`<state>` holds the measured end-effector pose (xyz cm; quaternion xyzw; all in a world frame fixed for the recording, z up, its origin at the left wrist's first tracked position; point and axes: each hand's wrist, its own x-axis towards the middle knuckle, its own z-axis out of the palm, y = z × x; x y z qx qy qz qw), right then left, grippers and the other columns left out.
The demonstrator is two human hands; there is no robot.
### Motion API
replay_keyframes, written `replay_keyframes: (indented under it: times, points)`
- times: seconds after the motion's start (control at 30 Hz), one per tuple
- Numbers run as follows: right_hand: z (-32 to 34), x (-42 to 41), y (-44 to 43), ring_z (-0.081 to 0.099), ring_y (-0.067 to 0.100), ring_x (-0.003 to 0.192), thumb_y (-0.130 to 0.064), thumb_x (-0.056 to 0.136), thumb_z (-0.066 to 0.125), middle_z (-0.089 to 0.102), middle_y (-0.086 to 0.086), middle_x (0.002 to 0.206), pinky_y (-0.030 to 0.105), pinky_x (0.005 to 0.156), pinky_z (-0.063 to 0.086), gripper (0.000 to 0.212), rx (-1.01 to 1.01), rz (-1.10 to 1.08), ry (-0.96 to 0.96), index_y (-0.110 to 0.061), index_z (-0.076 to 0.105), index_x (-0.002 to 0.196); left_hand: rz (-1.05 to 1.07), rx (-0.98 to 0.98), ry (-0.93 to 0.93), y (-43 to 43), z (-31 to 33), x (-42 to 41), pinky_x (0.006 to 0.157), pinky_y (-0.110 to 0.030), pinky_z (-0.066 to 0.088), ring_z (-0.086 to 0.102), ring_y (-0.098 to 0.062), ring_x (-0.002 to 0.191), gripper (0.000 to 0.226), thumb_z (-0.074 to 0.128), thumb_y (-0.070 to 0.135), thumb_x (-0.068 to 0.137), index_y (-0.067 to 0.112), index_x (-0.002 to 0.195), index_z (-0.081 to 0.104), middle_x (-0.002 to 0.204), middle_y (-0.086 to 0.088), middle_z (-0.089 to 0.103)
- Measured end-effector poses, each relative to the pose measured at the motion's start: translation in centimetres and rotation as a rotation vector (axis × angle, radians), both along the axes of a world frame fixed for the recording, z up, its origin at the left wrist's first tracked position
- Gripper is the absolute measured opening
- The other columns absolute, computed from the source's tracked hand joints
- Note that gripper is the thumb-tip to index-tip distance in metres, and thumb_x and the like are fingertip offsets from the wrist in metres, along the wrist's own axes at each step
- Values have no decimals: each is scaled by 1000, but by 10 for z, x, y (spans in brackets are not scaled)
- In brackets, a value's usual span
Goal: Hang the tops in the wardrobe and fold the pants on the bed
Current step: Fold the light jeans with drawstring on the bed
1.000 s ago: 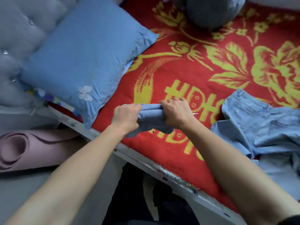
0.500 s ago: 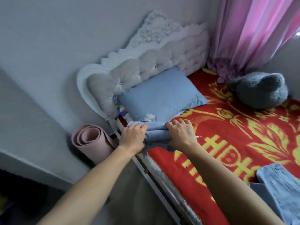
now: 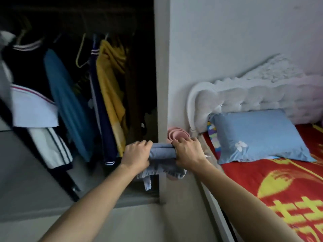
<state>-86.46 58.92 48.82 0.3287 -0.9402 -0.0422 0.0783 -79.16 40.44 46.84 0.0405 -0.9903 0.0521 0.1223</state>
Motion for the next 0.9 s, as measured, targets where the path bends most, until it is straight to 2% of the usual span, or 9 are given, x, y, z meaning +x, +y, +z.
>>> replay_keyframes:
  times: [0.17,0.33,0.4,0.53,0.73,0.9]
  points:
    - [88,35,-116,60,25,103,-38,79,66,64,2,110,40,91,47,42,-91,176,178,-25,55,117,158,-112,161,-106,98,61,62,-31,39,64,-21,93,38,68,23,73,25,108,54,100,4,64]
    - [206,40,-189,61,26,101,-34,76,65,65,1,106,40,89,45,38,-246,263,450,-23,58,111,216,-257,377,-173,219,77,59,-34,44,65,-29,87,40,73,18,64,17,102,60,92,-2,65]
    - [254,35,-208,62,27,100,-33,75,65,66,2,105,41,89,46,36,-331,280,550,-23,59,109,234,-330,484,-190,270,74,57,-33,41,65,-30,86,38,73,17,63,16,99,60,91,-4,65]
    - [349,11,-236,62,31,94,-28,72,65,67,5,100,39,80,44,32,-444,283,768,-21,59,103,249,-441,709,-218,365,54,58,-31,31,64,-31,88,42,74,18,63,17,102,59,96,-6,65]
    - [468,-48,-270,62,35,94,-36,75,71,65,12,102,44,80,45,41,-606,274,1038,-18,59,109,227,-573,955,-247,489,-1,65,-39,40,61,-35,93,45,74,24,73,15,112,54,105,-11,62]
    - [525,-121,-302,61,34,91,-40,76,74,64,12,99,46,80,46,45,-666,248,1160,-17,58,111,204,-635,1048,-277,544,-69,64,-38,39,61,-31,92,42,73,26,78,15,113,53,105,-10,62]
